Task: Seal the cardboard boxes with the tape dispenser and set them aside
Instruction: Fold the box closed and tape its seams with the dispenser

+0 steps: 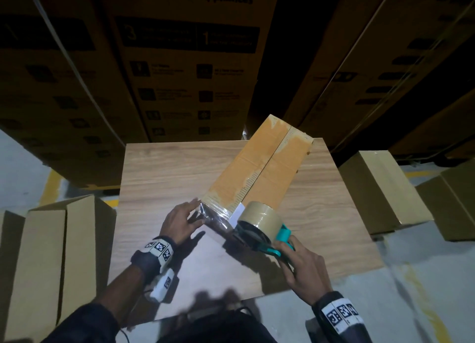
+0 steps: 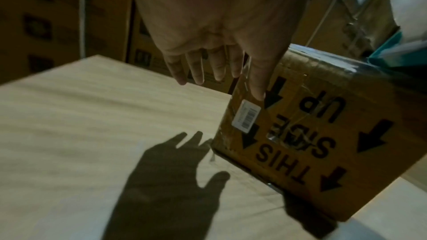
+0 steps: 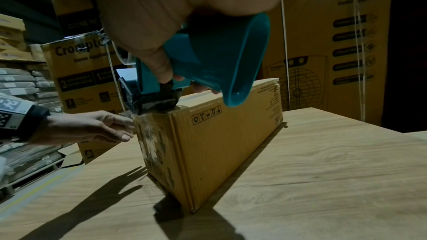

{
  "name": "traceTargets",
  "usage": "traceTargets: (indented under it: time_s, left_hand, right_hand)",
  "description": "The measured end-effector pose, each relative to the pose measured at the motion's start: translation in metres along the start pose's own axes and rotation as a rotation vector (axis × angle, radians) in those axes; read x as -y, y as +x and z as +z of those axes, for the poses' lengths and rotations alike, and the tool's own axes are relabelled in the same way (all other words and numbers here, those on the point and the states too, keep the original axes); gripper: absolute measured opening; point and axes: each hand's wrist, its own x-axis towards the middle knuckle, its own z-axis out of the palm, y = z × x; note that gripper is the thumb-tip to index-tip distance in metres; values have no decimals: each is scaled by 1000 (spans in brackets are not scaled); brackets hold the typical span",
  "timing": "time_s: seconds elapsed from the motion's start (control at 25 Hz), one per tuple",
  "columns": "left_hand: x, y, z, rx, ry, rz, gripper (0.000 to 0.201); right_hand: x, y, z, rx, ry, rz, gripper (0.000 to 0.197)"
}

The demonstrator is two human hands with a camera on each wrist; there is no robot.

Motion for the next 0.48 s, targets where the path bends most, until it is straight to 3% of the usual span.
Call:
traceTargets:
  time_s: [0.08, 0.16, 0.36, 0.48]
  left_hand:
    - [4, 7, -7, 8, 174, 103, 94]
    - [-2, 8, -12, 37, 272, 297, 106]
    - [-13, -8, 8, 140, 540, 656, 75]
    - [-14, -16, 24, 125, 473, 635, 58]
  right_hand:
    - [-1, -1, 1, -1, 12, -3, 62]
    - [-2, 0, 1, -7, 21, -5, 62]
    - [-2, -1, 2, -13, 30, 1, 60]
    - [0, -1, 0, -6, 33, -1, 62]
